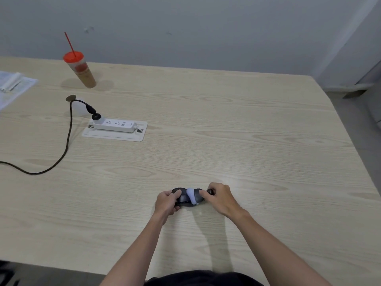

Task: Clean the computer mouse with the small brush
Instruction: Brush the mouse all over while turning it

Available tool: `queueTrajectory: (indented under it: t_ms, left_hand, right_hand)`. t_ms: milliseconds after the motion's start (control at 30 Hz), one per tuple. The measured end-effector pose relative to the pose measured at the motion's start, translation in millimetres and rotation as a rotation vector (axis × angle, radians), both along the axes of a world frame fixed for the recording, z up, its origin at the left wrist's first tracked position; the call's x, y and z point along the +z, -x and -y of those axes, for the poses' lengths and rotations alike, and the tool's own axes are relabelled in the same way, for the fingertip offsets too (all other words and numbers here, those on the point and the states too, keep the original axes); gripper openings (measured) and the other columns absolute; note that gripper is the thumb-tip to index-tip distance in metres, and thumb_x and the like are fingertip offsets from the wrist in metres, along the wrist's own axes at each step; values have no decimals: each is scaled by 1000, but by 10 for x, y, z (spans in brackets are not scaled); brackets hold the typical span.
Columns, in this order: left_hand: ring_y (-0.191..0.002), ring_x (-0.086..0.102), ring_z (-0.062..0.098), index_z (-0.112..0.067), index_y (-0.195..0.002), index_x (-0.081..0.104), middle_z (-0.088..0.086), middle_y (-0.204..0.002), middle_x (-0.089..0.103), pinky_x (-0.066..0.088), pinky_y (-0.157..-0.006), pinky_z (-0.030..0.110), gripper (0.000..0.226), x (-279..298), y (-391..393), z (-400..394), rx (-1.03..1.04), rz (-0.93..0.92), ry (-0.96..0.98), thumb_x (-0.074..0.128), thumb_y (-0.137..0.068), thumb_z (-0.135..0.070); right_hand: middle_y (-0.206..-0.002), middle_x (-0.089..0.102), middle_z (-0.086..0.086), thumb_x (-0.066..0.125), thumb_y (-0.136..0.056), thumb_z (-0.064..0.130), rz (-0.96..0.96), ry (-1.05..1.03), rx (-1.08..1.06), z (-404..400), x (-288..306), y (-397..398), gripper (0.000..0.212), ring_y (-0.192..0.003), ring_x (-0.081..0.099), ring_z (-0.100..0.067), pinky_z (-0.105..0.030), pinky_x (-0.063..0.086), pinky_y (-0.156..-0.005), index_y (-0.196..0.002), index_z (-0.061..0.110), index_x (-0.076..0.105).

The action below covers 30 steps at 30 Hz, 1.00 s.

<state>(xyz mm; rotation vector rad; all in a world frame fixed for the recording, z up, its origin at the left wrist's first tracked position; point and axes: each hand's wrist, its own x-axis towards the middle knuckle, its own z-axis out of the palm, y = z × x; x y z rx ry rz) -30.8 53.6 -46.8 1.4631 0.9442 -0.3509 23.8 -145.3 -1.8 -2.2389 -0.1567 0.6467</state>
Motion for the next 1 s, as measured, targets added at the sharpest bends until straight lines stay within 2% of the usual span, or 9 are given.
queueTrajectory:
  t_ms: [167, 333, 400, 500, 567, 633, 733, 833, 1000]
  left_hand:
    - [-48, 52, 18, -11, -87, 58, 9, -74, 58, 34, -35, 21, 17, 38, -58, 0, 31, -30, -12, 66, -95, -23]
    - [-45, 45, 17, -8, -108, 59, 12, -84, 61, 31, -32, 19, 20, 76, -147, 31, -27, -64, -105, 60, -95, -23]
    - [-49, 47, 19, -10, -108, 59, 11, -86, 62, 33, -36, 21, 19, 82, -172, 57, -34, -51, -134, 59, -94, -23]
    - [-74, 54, 26, -14, -100, 59, 10, -98, 65, 37, -48, 25, 12, 85, -201, 87, -41, -23, -189, 60, -91, -22]
    - [-79, 56, 28, -17, -92, 58, 12, -105, 65, 38, -50, 26, 6, 92, -214, 98, -55, -29, -208, 60, -89, -22]
    - [-85, 58, 28, -21, -87, 56, 14, -114, 63, 40, -54, 27, 3, 86, -220, 113, -82, -48, -236, 59, -87, -22]
    - [-105, 55, 25, -22, -93, 60, 13, -124, 58, 43, -76, 29, 11, 92, -233, 136, -122, -57, -285, 55, -85, -16]
    - [-108, 52, 22, -20, -100, 62, 14, -126, 59, 38, -81, 27, 16, 78, -231, 132, -151, -51, -316, 55, -85, -16]
    - [-110, 53, 23, -17, -104, 55, 14, -130, 56, 38, -82, 28, 15, 72, -183, 133, -124, -24, -304, 60, -90, -20]
  right_hand:
    - [-74, 61, -2, 61, -93, 41, 115, 205, -5, 43, -56, 0, 36, -61, 50, -17, -29, 38, -56, -82, 6, 61]
    - [-76, 64, -4, 63, -93, 39, 104, 105, 0, 90, -23, -31, 33, -64, 52, -17, -31, 43, -60, -78, 9, 61]
    - [-76, 63, 0, 63, -93, 39, 94, 84, 33, 80, -19, -32, 32, -67, 54, -17, -34, 47, -63, -77, 12, 60]
    - [-80, 62, -1, 61, -95, 38, 155, 184, 48, 48, -11, -26, 30, -71, 57, -20, -29, 40, -58, -82, 12, 60]
    - [-81, 64, -3, 61, -96, 37, 205, 231, 21, 35, 7, -35, 31, -71, 59, -22, -29, 38, -58, -84, 8, 61]
    - [-79, 64, -2, 61, -94, 38, 185, 177, -13, 23, 31, -35, 32, -70, 57, -20, -29, 38, -58, -83, 9, 62]
    - [-77, 64, -1, 61, -93, 37, 178, 225, 14, 0, 29, -25, 31, -70, 59, -22, -30, 41, -59, -80, 9, 61]
    - [-75, 65, -8, 60, -93, 30, 222, 335, -43, 5, 23, -18, 31, -72, 64, -30, -38, 46, -66, -76, 4, 59]
    - [-67, 60, -8, 67, -89, 35, 83, 96, -127, 6, -4, -38, 39, -60, 50, -21, -33, 41, -56, -72, 1, 59]
